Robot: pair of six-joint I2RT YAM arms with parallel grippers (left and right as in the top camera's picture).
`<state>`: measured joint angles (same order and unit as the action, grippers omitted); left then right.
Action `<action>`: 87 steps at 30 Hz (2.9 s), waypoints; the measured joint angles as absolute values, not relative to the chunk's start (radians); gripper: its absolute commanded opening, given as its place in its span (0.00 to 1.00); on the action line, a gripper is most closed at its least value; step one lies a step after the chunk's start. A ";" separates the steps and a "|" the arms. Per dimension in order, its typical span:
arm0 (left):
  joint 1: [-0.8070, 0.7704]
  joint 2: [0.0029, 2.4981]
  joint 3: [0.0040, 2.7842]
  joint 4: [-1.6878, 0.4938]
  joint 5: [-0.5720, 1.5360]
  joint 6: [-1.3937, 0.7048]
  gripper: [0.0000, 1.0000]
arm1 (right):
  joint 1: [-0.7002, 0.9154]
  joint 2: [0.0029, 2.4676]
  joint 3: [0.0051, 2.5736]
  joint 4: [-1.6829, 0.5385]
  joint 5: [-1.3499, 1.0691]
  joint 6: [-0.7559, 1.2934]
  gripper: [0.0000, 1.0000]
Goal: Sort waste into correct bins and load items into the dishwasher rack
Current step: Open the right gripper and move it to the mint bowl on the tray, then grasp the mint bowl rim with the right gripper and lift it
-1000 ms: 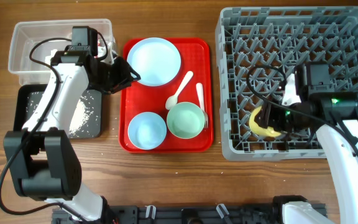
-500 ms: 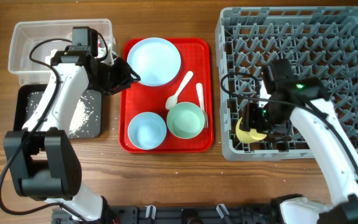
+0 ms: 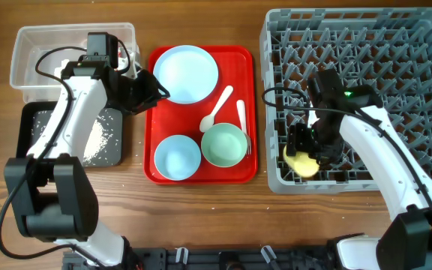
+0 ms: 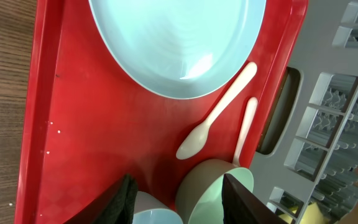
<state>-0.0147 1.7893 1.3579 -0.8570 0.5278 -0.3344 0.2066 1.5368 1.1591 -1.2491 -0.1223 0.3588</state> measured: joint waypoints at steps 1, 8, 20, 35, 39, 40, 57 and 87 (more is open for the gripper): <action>-0.014 1.789 1.358 -0.857 0.528 -0.334 0.48 | 0.207 1.537 1.166 -1.249 -0.123 0.359 0.75; -0.015 1.789 1.358 -0.857 0.528 -0.334 0.49 | 0.207 1.538 1.322 -1.256 -0.129 0.356 0.75; -0.014 1.789 1.358 -0.857 0.527 -0.334 0.56 | 0.242 1.538 1.472 -1.047 -0.231 0.348 0.68; 0.006 1.787 1.366 -0.879 0.520 -0.315 0.62 | 0.441 1.730 1.477 -0.939 -0.266 0.358 0.60; 0.048 1.751 1.381 -0.886 0.512 -0.283 0.66 | 0.466 1.803 1.476 -0.991 -0.265 0.336 0.56; 0.061 1.732 1.383 -0.886 0.501 -0.277 0.66 | 0.476 1.817 1.476 -1.000 -0.265 0.332 0.55; 0.141 1.649 1.402 -0.888 0.400 -0.252 1.00 | 0.521 2.000 1.476 -1.059 -0.179 0.306 0.34; 0.141 1.649 1.402 -0.883 0.390 -0.252 1.00 | 0.514 1.728 1.515 -1.056 -0.047 0.311 0.04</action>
